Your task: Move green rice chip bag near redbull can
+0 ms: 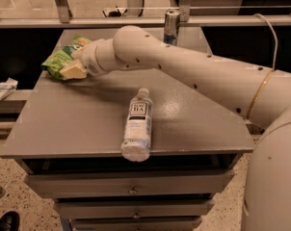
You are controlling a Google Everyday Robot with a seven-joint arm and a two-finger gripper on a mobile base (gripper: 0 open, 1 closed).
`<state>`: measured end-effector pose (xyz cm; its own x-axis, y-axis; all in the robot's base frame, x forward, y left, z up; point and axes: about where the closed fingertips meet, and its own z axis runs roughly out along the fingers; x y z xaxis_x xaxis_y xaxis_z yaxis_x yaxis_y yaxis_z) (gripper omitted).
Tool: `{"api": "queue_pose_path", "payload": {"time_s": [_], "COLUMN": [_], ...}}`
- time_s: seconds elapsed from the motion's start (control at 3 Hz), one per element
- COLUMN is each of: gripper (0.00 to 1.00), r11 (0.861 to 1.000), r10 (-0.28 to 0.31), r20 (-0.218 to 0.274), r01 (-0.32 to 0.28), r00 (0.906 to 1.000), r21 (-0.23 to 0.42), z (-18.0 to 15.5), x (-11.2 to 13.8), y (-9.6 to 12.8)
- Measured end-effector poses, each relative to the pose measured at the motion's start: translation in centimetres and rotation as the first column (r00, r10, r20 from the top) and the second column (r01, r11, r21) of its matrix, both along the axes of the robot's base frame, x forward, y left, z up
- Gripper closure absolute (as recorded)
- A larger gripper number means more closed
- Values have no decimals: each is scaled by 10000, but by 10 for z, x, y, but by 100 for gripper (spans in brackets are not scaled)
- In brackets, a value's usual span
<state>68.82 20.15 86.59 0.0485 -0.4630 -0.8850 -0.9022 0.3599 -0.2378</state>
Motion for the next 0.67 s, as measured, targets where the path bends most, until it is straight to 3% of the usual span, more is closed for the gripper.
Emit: {"api": "queue_pose_path", "payload": {"time_s": [0.33, 0.67], "gripper": [93, 100], "r11": [9999, 9999], "r10": [-110, -159], "r20": [253, 839], "r01": [111, 158], "r00": [9996, 9963], "r21": [-7, 14], "z": [8, 32], "x": [-1, -1], "y": [-6, -16]}}
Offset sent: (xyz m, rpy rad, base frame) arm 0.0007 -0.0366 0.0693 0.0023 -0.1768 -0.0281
